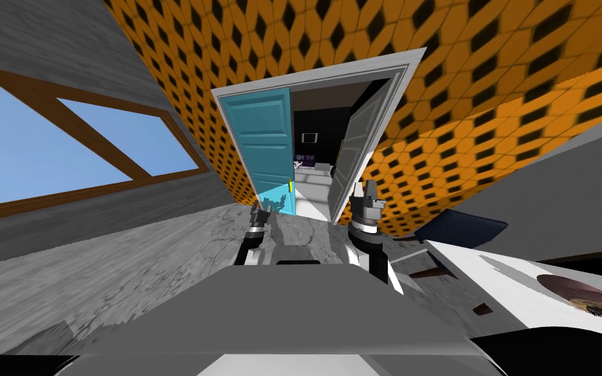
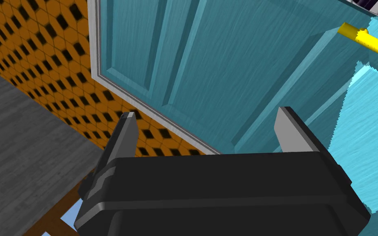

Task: Push the door open

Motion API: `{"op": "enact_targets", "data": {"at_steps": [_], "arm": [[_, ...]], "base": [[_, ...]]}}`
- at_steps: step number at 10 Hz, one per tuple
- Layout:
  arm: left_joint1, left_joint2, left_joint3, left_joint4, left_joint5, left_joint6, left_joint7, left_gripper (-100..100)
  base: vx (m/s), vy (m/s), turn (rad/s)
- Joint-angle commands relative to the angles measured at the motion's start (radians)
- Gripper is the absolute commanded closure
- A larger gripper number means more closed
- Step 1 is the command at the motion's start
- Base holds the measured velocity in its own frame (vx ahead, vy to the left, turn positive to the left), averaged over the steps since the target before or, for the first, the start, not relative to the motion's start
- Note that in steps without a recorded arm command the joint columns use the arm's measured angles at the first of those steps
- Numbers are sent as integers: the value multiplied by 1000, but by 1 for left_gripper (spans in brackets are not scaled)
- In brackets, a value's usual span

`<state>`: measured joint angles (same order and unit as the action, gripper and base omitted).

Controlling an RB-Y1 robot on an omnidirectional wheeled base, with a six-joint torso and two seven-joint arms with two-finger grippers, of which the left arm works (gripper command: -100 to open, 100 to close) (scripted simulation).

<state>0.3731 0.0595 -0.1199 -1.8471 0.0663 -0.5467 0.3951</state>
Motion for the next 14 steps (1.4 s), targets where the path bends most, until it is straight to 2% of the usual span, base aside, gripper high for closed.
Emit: {"op": "enact_targets", "data": {"at_steps": [1,14], "arm": [[-7,4,-12,26,5,-5,32,-100],[-95,19,-106,287,48,-61,284,-100]], "base": [[95,34,13],[101,24,15]]}}
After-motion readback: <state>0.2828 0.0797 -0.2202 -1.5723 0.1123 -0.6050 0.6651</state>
